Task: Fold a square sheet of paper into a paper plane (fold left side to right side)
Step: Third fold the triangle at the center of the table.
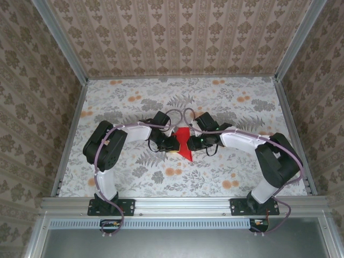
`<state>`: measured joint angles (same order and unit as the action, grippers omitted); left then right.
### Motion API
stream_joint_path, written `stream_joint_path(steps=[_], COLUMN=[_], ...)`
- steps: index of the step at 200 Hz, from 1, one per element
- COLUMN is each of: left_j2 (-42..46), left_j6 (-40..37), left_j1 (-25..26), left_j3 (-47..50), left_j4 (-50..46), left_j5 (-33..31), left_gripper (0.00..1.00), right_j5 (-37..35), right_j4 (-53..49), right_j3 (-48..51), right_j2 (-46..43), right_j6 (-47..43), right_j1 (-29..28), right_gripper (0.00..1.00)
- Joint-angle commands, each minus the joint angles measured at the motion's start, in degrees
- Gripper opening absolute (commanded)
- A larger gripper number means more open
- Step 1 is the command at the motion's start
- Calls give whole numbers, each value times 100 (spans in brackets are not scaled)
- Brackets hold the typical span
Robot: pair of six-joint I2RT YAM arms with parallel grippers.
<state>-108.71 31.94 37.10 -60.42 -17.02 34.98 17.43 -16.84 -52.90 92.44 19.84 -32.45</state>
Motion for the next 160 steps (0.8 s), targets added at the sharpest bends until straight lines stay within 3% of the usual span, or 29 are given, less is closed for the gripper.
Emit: stream_joint_path(steps=[1, 24, 65, 160], left_j2=[-222, -225, -241, -256], left_j6=[40, 40, 32, 5], left_j1=[16, 16, 34, 39], left_j3=[4, -27, -62, -92], left_j4=[-142, -149, -162, -214], left_j5=[-224, -224, -225, -250], left_gripper=[13, 13, 13, 13], right_j5=[861, 1242, 1024, 673], right_j4=[57, 204, 498, -133], right_j3=[286, 308, 195, 6], right_j2=[-185, 19, 328, 739], right_j6=[660, 1164, 1632, 1481], right_j1=[-15, -175, -311, -345], right_gripper=[22, 19, 16, 16])
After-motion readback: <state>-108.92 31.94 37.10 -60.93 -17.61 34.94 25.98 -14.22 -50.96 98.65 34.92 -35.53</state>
